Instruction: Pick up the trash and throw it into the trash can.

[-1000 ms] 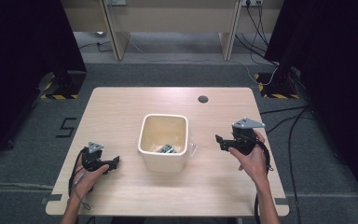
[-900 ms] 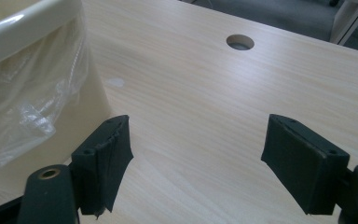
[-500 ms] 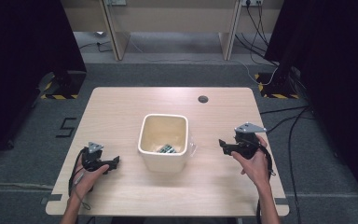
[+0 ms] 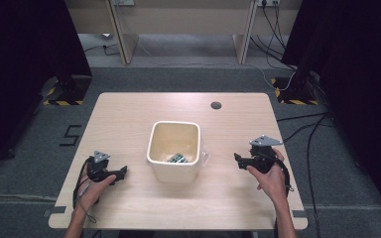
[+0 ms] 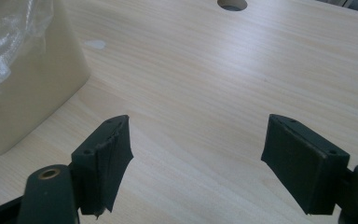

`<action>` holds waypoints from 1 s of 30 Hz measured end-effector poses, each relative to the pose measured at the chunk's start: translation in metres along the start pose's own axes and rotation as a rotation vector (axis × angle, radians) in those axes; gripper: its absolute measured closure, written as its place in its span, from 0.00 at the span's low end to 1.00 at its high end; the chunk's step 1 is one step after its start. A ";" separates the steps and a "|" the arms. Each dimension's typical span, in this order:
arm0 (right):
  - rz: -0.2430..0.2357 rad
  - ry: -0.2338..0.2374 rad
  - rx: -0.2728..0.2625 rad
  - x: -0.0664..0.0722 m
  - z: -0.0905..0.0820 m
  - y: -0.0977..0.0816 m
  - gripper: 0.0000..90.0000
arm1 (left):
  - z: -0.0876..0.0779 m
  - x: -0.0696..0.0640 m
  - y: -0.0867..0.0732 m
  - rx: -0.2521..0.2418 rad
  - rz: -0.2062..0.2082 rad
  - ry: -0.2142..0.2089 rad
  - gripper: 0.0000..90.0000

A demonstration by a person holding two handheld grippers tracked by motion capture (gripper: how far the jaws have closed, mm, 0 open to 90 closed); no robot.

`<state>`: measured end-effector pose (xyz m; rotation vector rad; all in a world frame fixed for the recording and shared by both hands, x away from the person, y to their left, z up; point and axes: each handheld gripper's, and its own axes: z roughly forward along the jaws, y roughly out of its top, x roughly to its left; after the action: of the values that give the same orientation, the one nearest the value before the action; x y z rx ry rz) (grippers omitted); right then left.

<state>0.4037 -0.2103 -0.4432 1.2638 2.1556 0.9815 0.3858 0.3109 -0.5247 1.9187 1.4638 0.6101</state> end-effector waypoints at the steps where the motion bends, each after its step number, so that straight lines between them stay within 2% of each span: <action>1: 0.000 0.000 0.000 0.000 0.000 0.000 0.26 | 0.000 0.000 0.000 0.000 0.000 0.000 0.07; 2: -0.009 -0.015 0.004 0.000 0.001 -0.002 0.26 | 0.000 0.000 0.000 0.000 0.000 0.000 0.07; 17: -0.002 -0.020 0.057 0.001 0.014 -0.023 0.26 | 0.000 0.000 0.000 0.000 0.000 0.000 0.07; 18: -0.013 -0.028 0.069 0.001 0.015 -0.026 0.26 | 0.000 0.000 0.000 0.000 0.000 0.000 0.07; 30: 0.011 -0.022 0.089 0.003 0.021 -0.040 0.26 | 0.000 0.000 0.000 0.000 0.000 0.000 0.07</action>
<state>0.3944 -0.2131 -0.4872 1.3227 2.1993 0.8812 0.3858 0.3109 -0.5247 1.9190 1.4638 0.6100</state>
